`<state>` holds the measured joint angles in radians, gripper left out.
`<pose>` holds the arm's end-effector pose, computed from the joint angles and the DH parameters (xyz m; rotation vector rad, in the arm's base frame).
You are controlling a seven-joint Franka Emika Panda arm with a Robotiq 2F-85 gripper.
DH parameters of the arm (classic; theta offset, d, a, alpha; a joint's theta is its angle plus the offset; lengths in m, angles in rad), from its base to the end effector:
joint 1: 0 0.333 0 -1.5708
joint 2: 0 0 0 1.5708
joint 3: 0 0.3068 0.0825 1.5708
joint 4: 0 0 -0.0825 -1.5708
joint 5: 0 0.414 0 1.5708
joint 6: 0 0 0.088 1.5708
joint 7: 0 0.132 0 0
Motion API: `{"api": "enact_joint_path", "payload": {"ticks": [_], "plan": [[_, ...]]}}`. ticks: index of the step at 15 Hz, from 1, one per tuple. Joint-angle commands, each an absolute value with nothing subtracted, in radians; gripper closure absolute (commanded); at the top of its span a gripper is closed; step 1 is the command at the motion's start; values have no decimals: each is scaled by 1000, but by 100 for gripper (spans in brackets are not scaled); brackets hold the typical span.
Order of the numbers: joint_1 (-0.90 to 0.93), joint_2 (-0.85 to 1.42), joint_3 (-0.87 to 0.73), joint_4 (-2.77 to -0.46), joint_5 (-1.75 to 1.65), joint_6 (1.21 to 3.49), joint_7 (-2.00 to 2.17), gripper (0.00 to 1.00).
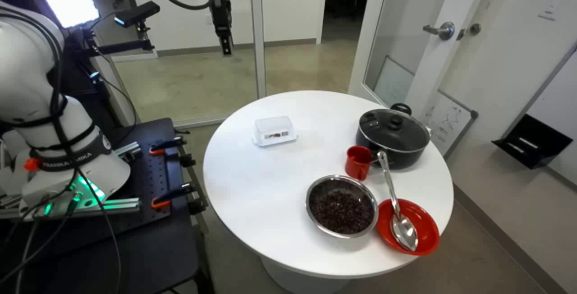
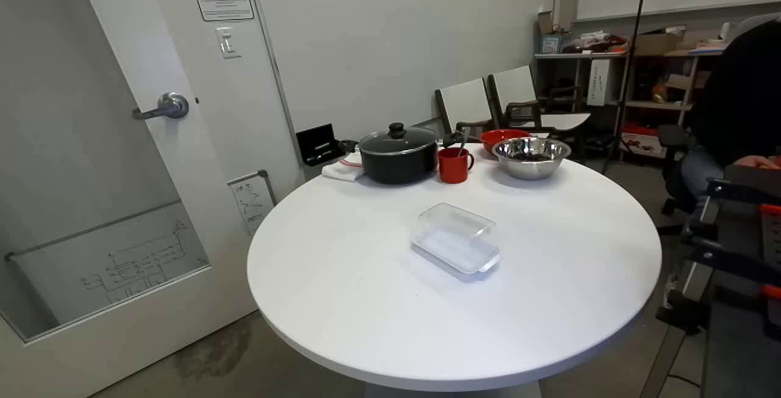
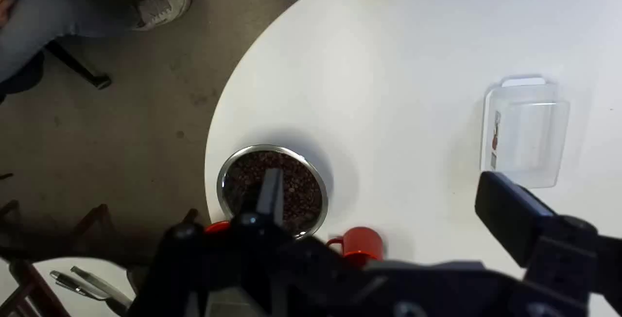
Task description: Remove the upside down clear bowl from the white lid
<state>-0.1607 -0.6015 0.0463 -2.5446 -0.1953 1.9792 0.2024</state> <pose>0.3987 -0.0633 0.4319 2.9129 -0.3657 0.0630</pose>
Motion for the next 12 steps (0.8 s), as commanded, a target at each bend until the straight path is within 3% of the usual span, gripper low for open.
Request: {"api": "enact_joint_path", "payload": {"ticks": [1, 12], "plan": [[-147, -601, 34, -2542, -203, 1975, 208, 0], [-129, -617, 53, -2548, -206, 2007, 215, 0]]}}
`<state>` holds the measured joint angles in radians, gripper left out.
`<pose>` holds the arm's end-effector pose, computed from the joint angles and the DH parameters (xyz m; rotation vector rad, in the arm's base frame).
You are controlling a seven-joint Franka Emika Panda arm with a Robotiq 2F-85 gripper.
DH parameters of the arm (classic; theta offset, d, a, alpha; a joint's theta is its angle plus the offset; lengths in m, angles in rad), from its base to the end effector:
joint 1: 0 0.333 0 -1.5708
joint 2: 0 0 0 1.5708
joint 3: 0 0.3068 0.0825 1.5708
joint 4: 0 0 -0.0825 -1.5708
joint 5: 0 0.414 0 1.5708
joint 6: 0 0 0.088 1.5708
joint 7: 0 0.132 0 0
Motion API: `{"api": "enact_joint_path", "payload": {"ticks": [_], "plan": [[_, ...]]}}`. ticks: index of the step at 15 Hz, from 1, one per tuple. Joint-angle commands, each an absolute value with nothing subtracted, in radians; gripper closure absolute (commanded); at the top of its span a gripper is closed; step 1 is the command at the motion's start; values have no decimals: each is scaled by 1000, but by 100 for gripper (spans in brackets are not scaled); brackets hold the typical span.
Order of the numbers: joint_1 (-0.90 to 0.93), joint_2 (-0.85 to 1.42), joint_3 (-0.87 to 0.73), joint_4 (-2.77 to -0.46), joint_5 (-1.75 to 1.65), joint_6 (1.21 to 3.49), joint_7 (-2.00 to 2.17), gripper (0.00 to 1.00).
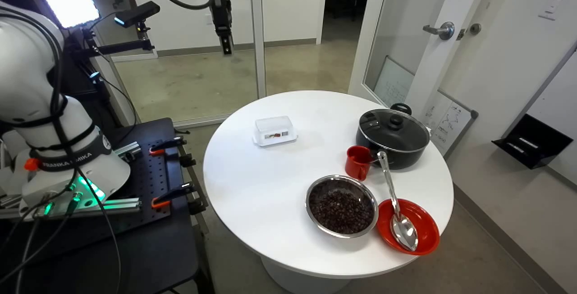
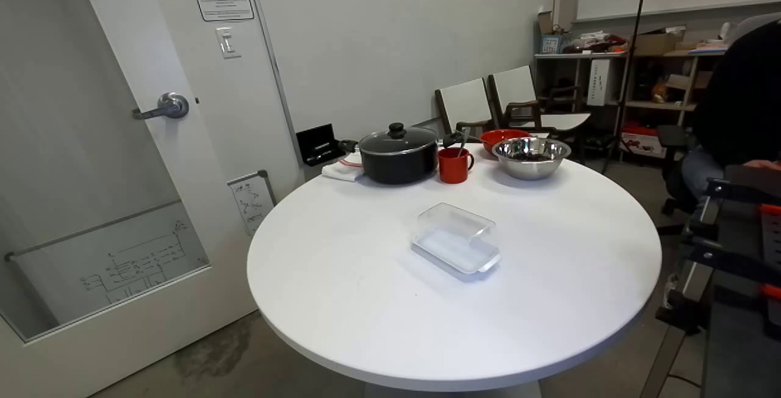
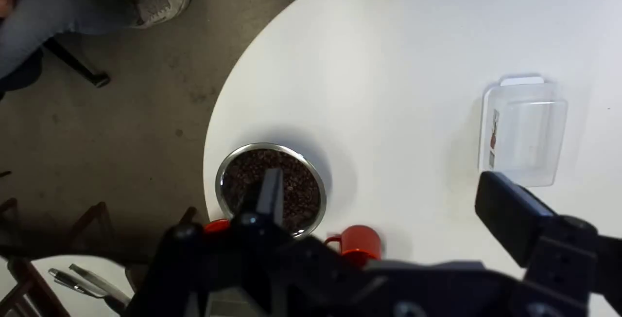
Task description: Remove the upside down clear bowl from the white lid
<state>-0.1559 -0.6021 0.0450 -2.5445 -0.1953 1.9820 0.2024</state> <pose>0.3992 -0.0619 0.4324 2.9145 -0.3601 0.0687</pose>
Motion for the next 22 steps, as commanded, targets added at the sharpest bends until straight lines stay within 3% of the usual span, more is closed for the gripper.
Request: {"api": "enact_joint_path", "payload": {"ticks": [1, 7, 22], "plan": [[-111, -613, 64, -2541, -191, 2008, 220, 0], [-31, -499, 58, -2457, -15, 1971, 223, 0], [88, -158, 156, -2415, 36, 2289, 275, 0]]}}
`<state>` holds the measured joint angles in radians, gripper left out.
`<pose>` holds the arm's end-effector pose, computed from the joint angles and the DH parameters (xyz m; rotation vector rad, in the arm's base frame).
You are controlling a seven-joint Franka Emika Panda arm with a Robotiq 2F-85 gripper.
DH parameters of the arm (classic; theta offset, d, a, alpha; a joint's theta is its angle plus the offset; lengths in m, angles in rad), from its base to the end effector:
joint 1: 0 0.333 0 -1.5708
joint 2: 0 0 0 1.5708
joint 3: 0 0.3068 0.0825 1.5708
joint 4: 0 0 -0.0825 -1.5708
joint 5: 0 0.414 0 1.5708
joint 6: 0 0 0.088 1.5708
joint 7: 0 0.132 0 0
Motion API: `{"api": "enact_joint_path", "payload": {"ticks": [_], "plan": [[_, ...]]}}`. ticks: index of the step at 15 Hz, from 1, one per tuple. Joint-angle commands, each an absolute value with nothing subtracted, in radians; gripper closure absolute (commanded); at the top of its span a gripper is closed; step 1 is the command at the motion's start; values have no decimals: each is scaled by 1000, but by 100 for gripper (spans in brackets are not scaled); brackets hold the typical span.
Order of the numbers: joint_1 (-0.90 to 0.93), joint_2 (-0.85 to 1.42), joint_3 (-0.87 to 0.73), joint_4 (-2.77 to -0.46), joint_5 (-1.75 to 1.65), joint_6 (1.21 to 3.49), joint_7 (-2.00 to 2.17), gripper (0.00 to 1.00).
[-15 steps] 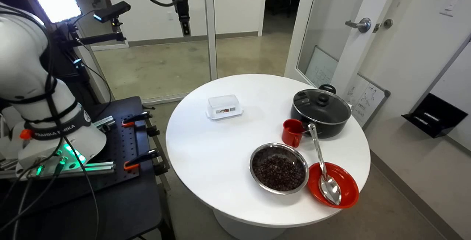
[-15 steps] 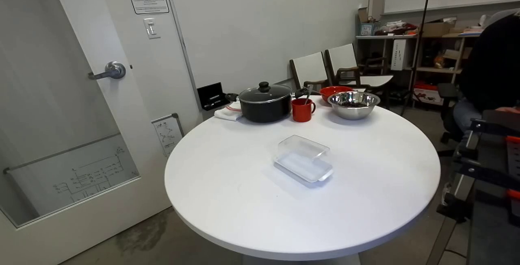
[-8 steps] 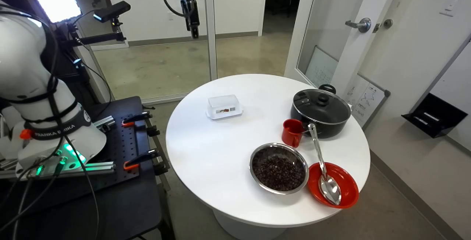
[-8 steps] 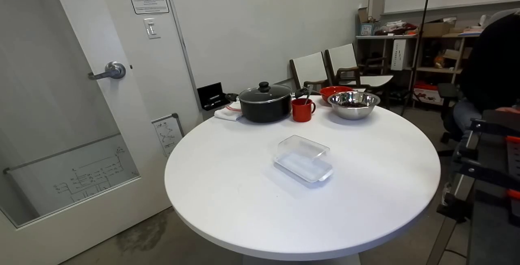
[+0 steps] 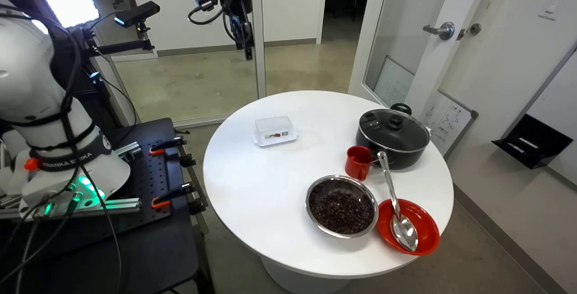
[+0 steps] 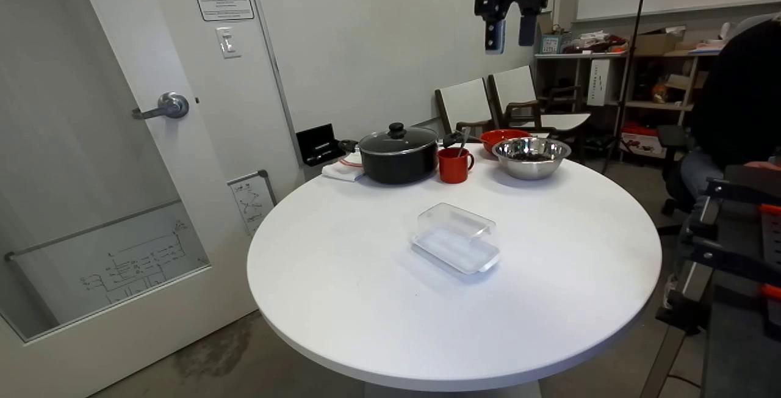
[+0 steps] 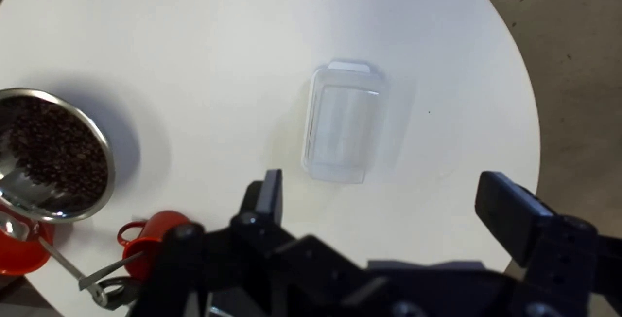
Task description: Remove the upside down clear bowl from the white lid
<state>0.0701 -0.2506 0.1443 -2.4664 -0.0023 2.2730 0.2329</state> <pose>0.4691 0.1001 0.3398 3.1154 -0.0320 0.0959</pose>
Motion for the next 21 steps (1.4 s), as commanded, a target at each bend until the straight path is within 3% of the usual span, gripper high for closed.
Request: {"api": "enact_joint_path", "payload": {"ticks": [1, 6, 7, 21], "plan": [[92, -130, 165, -2407, 36, 2309, 310, 0], [99, 4, 179, -2324, 6, 2324, 559, 0], [103, -63, 167, -2383, 13, 2317, 479, 0], [89, 95, 117, -2275, -85, 2343, 475, 0]]}}
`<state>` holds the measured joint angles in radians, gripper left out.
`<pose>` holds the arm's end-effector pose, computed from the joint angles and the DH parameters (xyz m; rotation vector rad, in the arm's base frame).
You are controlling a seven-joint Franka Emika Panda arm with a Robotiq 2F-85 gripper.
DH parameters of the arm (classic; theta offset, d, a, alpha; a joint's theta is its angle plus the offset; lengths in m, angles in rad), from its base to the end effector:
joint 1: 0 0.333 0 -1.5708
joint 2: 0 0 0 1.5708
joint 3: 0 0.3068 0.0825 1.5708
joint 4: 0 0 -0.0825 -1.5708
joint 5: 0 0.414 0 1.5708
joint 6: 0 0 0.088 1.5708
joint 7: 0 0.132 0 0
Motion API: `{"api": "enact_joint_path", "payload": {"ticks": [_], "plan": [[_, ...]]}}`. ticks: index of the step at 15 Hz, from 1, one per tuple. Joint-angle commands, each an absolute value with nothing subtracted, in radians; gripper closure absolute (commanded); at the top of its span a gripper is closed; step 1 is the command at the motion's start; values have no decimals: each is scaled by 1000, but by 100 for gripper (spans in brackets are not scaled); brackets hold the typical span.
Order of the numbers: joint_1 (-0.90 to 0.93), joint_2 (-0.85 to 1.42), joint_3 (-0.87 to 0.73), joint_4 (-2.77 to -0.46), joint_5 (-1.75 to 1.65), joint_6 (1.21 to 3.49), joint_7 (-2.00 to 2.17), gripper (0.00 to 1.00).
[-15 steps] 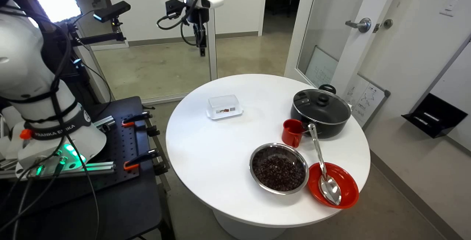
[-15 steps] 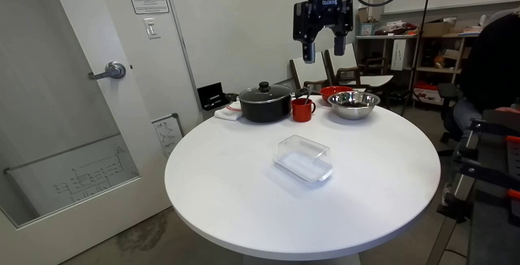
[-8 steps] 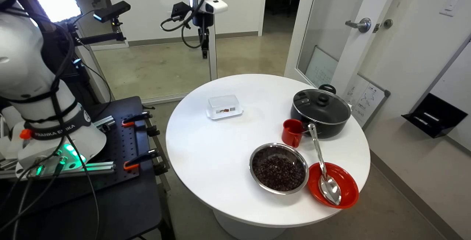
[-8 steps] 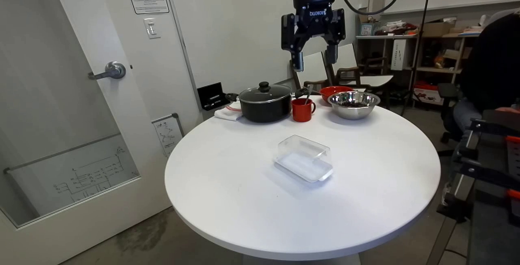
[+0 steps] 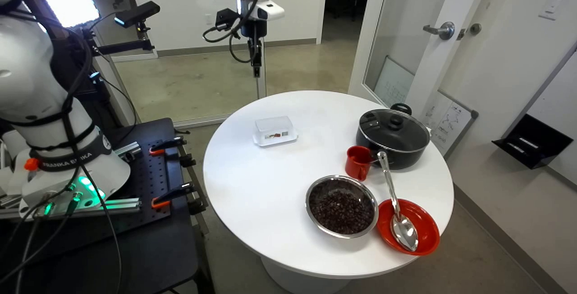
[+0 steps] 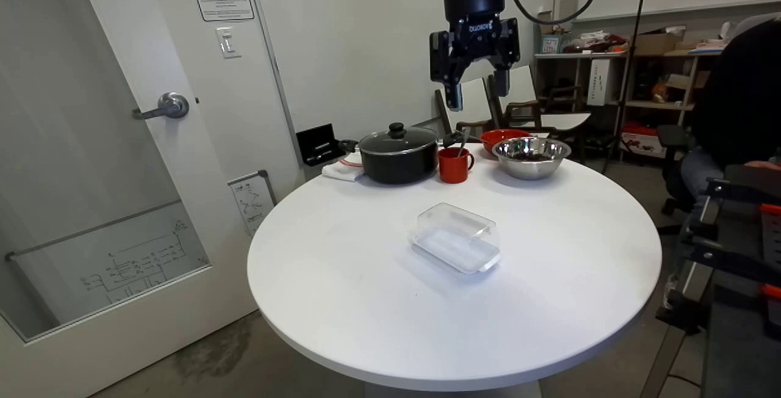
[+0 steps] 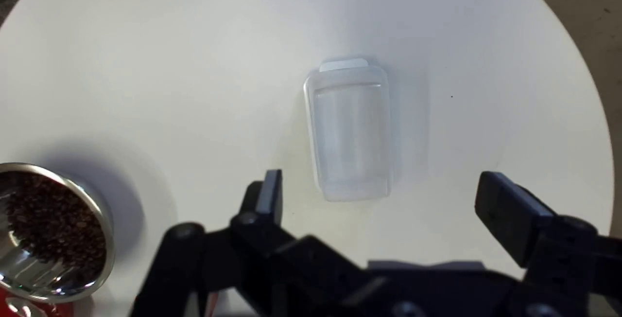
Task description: Remove the upside down clear bowl from the white lid
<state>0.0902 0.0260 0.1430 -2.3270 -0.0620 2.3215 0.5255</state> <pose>0.5124 0.1196 0.2697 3.0680 -0.3844 -0.0213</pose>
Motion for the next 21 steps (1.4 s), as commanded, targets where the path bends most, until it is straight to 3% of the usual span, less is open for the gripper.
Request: {"api": "enact_joint_path", "payload": {"ticks": [1, 9, 21], "plan": [[89, 112, 111, -2265, -66, 2354, 438, 0], [72, 263, 113, -2157, 138, 2301, 20, 0], [246, 386, -9, -2157, -201, 2499, 549, 0]]}}
